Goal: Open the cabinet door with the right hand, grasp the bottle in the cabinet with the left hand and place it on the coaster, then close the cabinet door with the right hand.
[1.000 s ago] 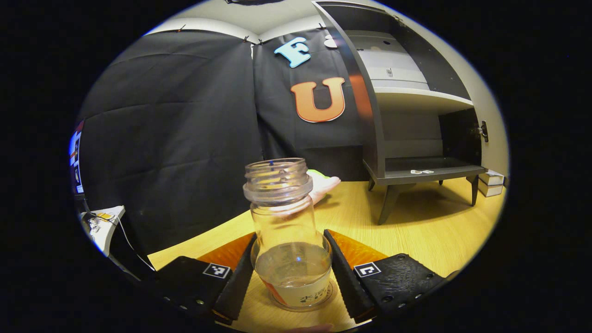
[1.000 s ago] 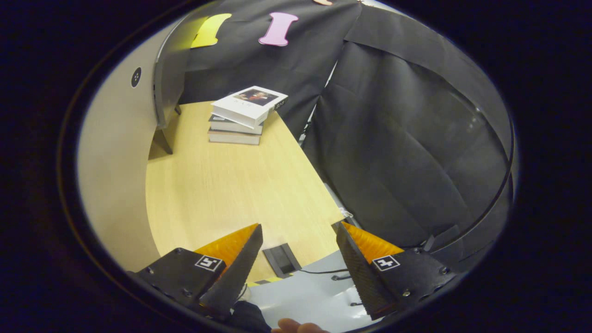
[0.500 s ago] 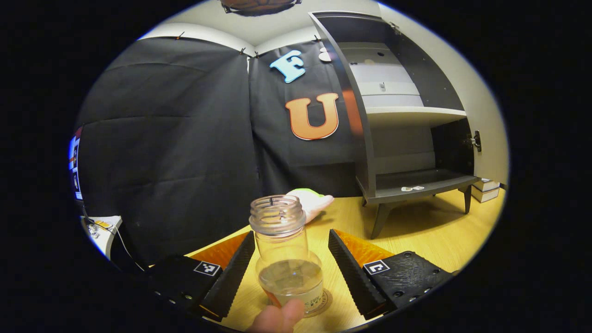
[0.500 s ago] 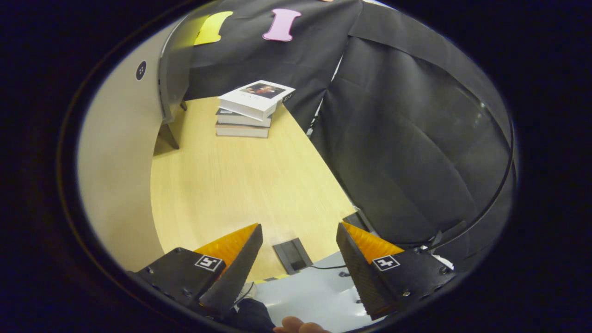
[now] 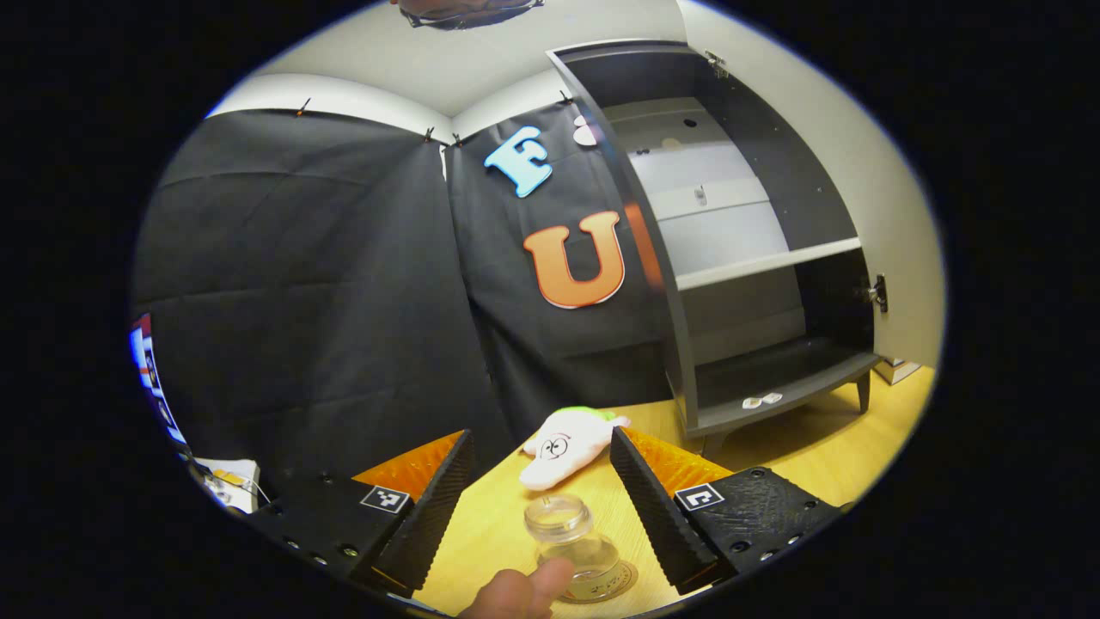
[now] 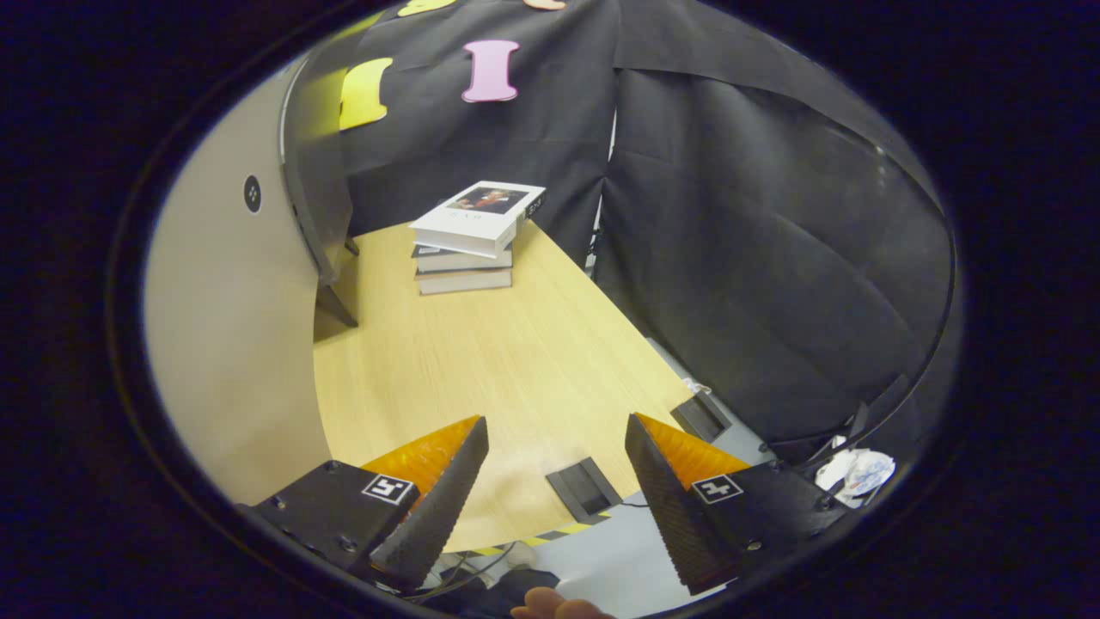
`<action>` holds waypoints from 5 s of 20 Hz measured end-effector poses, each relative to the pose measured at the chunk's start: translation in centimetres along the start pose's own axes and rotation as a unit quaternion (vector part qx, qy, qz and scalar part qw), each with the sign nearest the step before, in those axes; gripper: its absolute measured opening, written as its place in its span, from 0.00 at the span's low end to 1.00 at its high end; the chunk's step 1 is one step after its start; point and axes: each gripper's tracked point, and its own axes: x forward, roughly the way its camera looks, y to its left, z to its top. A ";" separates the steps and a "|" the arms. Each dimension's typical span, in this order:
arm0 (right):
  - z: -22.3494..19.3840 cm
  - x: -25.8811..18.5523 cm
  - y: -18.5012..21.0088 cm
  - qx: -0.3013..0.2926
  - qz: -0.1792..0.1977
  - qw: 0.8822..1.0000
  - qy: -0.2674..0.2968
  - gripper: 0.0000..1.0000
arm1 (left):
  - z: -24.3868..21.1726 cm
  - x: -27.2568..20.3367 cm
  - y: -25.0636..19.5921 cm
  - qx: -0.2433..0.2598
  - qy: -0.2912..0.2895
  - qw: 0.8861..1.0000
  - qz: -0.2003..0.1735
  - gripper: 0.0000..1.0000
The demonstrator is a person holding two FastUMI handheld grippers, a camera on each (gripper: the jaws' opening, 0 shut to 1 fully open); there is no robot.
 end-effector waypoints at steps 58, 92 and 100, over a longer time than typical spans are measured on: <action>16.7 -29.2 18.8 0.011 0.628 0.768 -0.125 0.95 | 19.1 -2.4 -2.8 -0.097 0.054 0.992 -0.064 0.96; 16.7 -30.7 27.1 -0.017 0.685 0.725 -0.066 0.95 | 14.8 0.0 2.4 -0.088 0.085 0.992 -0.018 0.96; 16.8 -30.9 28.3 -0.021 0.698 0.714 -0.055 0.95 | 13.8 0.1 2.9 -0.079 0.091 0.993 -0.012 0.96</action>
